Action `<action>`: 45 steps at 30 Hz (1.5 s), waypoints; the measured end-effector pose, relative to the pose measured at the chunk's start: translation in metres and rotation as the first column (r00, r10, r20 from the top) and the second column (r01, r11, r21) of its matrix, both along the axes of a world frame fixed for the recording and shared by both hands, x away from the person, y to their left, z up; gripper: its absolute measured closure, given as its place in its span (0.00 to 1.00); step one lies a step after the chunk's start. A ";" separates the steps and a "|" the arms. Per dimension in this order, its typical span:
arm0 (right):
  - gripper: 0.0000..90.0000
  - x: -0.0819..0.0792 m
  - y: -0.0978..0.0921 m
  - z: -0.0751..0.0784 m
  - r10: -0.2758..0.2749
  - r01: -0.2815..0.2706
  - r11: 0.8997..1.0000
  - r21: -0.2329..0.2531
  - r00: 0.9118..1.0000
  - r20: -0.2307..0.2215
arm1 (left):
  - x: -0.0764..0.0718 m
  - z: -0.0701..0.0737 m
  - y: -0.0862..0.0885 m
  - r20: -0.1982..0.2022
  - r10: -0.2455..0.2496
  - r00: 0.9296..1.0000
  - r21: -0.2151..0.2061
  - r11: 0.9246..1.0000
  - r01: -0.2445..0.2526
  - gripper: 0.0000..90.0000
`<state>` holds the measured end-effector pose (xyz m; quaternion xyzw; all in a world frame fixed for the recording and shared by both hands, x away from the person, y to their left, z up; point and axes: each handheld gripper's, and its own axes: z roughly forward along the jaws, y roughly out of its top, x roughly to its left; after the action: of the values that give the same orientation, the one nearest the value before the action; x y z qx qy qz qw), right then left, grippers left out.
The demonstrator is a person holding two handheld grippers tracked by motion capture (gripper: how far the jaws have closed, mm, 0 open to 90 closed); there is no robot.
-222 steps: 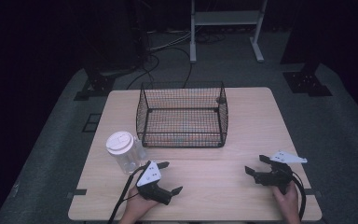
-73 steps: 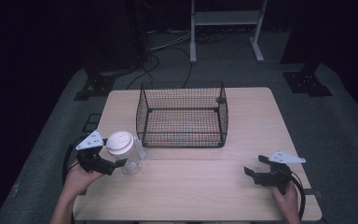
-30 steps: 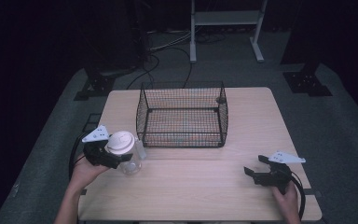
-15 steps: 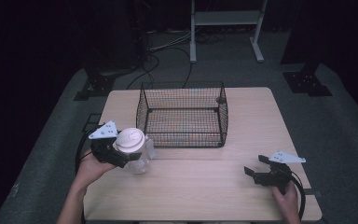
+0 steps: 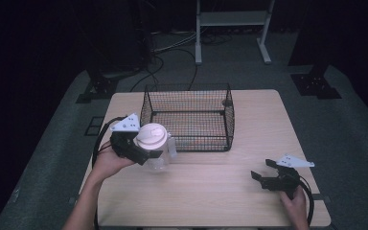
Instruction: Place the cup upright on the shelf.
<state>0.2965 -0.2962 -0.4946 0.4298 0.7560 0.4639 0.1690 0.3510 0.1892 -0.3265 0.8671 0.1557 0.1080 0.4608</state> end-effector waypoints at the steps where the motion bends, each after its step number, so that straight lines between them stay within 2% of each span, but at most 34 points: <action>1: 0.16 0.000 0.000 0.000 0.000 0.000 1.000 0.000 1.000 0.000 | 0.002 0.004 -0.004 0.003 -0.009 1.000 0.002 1.000 0.009 0.06; 6: 0.16 0.000 0.000 0.000 -0.002 0.002 1.000 0.005 1.000 -0.001 | 0.009 0.016 -0.021 0.000 -0.020 1.000 0.018 1.000 0.020 0.06; 16: 0.16 0.001 0.000 0.000 0.003 -0.003 1.000 0.005 1.000 0.002 | 0.028 0.038 -0.052 0.004 -0.058 0.998 0.022 0.998 0.058 0.06; 27: 0.16 0.001 0.000 0.000 0.003 -0.003 1.000 0.007 1.000 0.003 | 0.055 0.061 -0.080 0.016 -0.067 0.998 0.049 0.997 0.066 0.06; 38: 0.16 0.001 -0.001 0.000 0.004 -0.004 1.000 0.011 1.000 0.004 | 0.079 0.067 -0.096 0.007 -0.044 0.999 0.065 0.997 0.044 0.06; 42: 0.16 0.001 -0.001 0.000 0.004 -0.004 1.000 0.012 1.000 0.005 | 0.087 0.066 -0.098 0.007 -0.029 1.000 0.045 0.999 0.028 0.06; 45: 0.16 0.001 -0.001 0.000 0.002 -0.002 1.000 0.012 1.000 0.005 | 0.094 0.064 -0.100 0.001 -0.017 1.000 0.047 0.999 0.017 0.06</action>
<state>0.2976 -0.2972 -0.4944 0.4291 0.7531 0.4697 0.1677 0.4447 0.0894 -0.2624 0.8789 0.1454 0.1083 0.4412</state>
